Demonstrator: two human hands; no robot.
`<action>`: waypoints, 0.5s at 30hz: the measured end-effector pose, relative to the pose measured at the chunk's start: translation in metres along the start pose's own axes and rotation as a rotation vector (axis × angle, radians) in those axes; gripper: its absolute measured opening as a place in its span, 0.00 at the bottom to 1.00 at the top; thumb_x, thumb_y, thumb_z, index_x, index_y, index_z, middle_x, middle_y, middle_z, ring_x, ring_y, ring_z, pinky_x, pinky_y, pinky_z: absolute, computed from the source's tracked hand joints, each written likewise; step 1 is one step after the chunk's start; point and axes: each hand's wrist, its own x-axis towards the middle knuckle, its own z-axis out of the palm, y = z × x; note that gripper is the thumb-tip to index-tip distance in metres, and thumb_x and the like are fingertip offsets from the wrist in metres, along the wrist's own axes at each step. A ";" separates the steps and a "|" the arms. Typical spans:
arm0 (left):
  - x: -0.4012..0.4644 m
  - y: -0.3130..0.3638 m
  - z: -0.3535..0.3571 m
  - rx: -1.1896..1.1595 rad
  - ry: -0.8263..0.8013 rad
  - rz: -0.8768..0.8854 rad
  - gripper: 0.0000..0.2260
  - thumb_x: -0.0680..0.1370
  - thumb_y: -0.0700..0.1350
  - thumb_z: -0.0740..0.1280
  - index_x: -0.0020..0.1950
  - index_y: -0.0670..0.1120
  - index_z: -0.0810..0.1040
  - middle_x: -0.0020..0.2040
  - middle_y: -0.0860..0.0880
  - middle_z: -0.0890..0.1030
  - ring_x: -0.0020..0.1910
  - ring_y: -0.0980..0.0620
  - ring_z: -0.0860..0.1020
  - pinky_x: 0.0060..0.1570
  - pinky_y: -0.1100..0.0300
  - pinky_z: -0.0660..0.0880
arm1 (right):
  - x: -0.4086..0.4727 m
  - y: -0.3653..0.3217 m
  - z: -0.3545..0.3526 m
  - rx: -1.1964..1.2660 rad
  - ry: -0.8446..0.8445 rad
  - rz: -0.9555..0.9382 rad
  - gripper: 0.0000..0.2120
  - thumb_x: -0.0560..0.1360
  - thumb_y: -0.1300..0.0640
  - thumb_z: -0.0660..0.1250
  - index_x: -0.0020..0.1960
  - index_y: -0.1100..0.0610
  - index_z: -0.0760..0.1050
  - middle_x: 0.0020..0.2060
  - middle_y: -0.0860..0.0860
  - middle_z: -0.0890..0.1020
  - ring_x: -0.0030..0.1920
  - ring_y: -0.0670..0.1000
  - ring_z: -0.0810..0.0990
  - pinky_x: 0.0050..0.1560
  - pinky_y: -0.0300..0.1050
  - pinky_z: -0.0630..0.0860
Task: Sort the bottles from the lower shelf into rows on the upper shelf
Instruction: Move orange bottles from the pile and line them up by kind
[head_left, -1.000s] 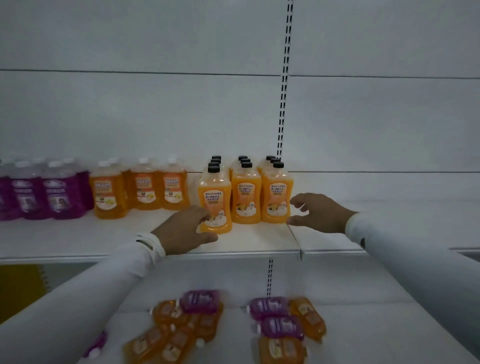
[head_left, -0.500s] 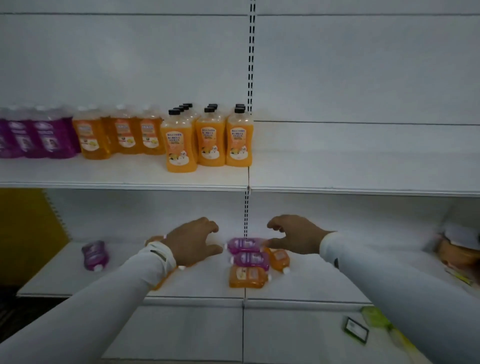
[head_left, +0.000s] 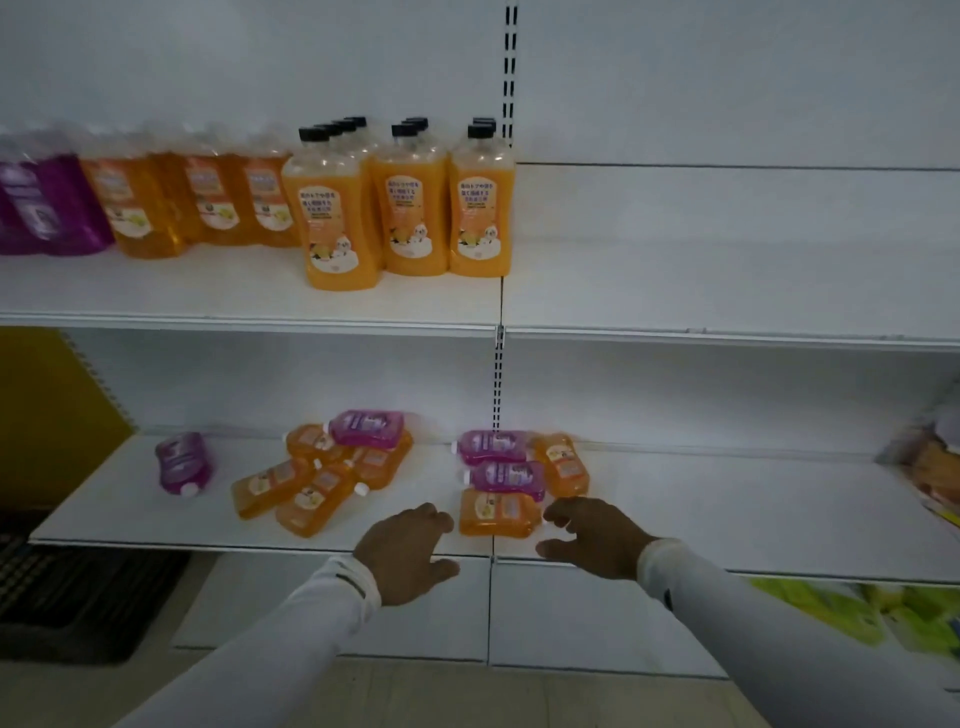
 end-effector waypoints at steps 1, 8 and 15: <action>0.009 -0.006 0.004 0.003 -0.006 0.004 0.25 0.78 0.59 0.62 0.72 0.50 0.66 0.68 0.50 0.71 0.66 0.50 0.72 0.64 0.56 0.71 | 0.008 0.001 0.002 0.021 -0.011 0.020 0.24 0.78 0.43 0.66 0.69 0.52 0.70 0.65 0.50 0.75 0.64 0.50 0.75 0.66 0.44 0.71; 0.087 -0.038 0.035 -0.024 -0.102 0.055 0.23 0.79 0.58 0.60 0.71 0.48 0.67 0.67 0.49 0.71 0.66 0.49 0.71 0.65 0.54 0.69 | 0.070 0.040 0.010 0.114 -0.039 0.187 0.25 0.76 0.42 0.67 0.69 0.51 0.70 0.64 0.48 0.75 0.61 0.50 0.75 0.65 0.44 0.72; 0.156 -0.044 0.069 -0.002 -0.160 0.116 0.20 0.80 0.56 0.58 0.69 0.47 0.69 0.65 0.49 0.72 0.63 0.48 0.73 0.61 0.55 0.71 | 0.112 0.106 0.017 0.165 -0.037 0.323 0.22 0.76 0.43 0.67 0.66 0.52 0.71 0.59 0.49 0.77 0.58 0.50 0.77 0.60 0.43 0.73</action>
